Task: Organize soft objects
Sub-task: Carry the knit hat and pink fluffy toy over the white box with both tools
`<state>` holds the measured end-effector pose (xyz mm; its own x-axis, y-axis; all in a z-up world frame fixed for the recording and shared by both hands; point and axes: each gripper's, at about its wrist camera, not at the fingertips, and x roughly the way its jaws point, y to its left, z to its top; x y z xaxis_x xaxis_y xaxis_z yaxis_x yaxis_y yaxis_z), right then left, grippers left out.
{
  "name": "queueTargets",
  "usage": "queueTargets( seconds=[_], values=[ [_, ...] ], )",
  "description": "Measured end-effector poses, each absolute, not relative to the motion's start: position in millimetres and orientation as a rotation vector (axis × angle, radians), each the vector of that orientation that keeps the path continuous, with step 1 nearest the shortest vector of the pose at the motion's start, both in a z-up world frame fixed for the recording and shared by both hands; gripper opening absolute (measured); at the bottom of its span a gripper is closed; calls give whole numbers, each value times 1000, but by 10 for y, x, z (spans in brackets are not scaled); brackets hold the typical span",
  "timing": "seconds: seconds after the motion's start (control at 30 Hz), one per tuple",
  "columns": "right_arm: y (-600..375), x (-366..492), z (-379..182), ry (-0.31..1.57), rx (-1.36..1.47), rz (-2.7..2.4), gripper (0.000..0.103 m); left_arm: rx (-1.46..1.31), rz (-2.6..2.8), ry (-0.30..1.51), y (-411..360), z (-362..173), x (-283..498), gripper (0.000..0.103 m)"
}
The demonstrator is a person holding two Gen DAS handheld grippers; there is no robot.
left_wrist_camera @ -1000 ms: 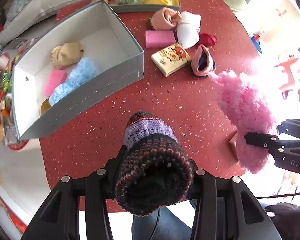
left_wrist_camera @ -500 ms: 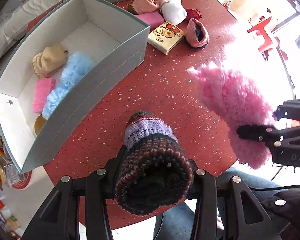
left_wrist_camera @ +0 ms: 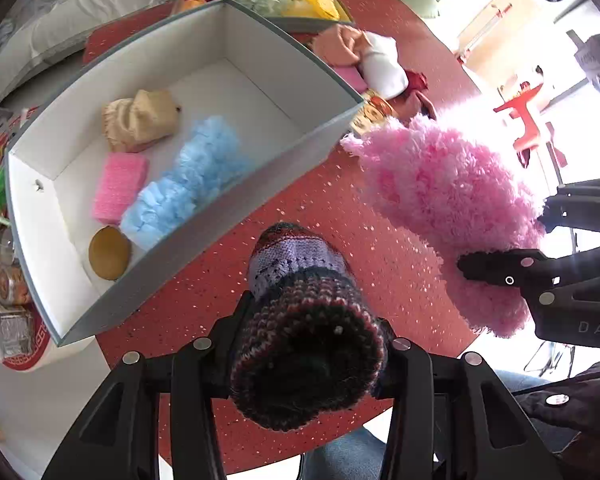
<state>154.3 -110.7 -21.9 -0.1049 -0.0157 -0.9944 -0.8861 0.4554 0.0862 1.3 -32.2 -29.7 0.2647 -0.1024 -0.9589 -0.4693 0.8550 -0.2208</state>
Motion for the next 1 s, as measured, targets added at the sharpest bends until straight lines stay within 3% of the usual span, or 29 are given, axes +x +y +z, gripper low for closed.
queueTargets(
  seconds=[0.57, 1.0],
  values=[
    [-963, 1447, -171, 1463, -897, 936, 46, -602, 318, 1264, -135, -298, -198, 47],
    [-629, 1580, 102, 1403, -844, 977, 46, -606, 433, 1161, 342, 40, -151, 47]
  ],
)
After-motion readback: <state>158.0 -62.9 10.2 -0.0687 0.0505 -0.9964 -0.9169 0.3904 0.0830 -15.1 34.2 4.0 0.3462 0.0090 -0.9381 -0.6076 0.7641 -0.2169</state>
